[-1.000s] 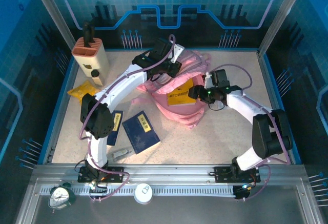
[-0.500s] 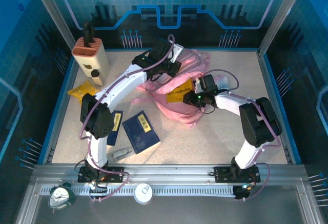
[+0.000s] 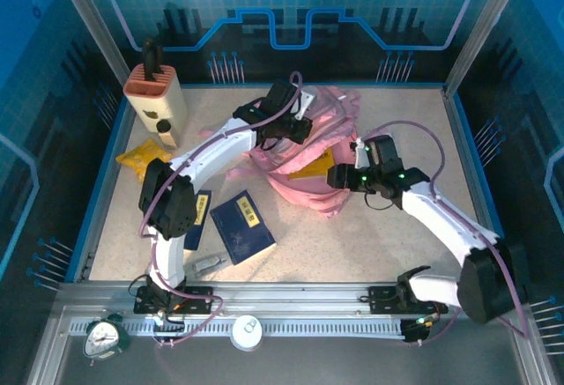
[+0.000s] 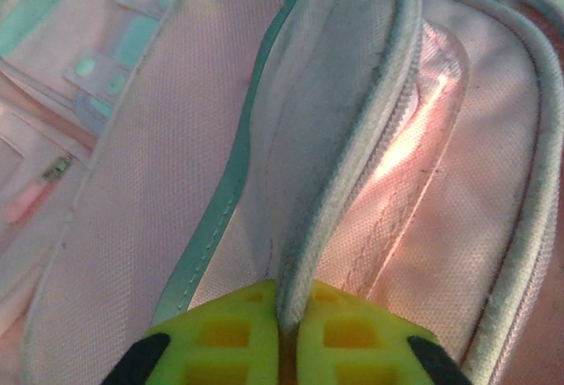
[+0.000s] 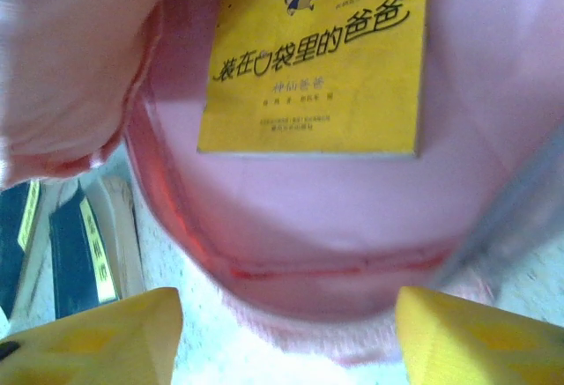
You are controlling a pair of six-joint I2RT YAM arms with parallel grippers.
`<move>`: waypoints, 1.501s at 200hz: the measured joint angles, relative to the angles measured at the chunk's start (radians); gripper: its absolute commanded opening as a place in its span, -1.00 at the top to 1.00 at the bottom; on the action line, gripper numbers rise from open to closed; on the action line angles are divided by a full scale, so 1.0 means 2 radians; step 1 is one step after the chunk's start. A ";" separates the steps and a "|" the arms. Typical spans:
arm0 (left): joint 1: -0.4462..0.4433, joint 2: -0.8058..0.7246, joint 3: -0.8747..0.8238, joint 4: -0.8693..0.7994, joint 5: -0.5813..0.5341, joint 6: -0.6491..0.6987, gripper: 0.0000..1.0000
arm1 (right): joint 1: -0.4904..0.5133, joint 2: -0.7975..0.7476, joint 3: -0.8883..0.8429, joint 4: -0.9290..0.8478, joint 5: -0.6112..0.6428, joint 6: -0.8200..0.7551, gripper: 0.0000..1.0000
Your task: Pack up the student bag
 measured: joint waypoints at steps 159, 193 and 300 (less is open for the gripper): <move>-0.003 -0.409 -0.456 -0.007 -0.032 -0.296 -0.27 | 0.201 0.059 0.056 -0.102 -0.017 -0.002 -0.90; -0.002 -0.467 -0.524 -0.048 -0.056 -0.372 -0.20 | 0.245 0.122 0.069 -0.067 -0.013 0.021 -0.64; 0.016 -0.508 -0.639 -0.051 -0.076 -0.463 -0.10 | 0.280 0.273 0.122 0.001 -0.019 0.047 -0.05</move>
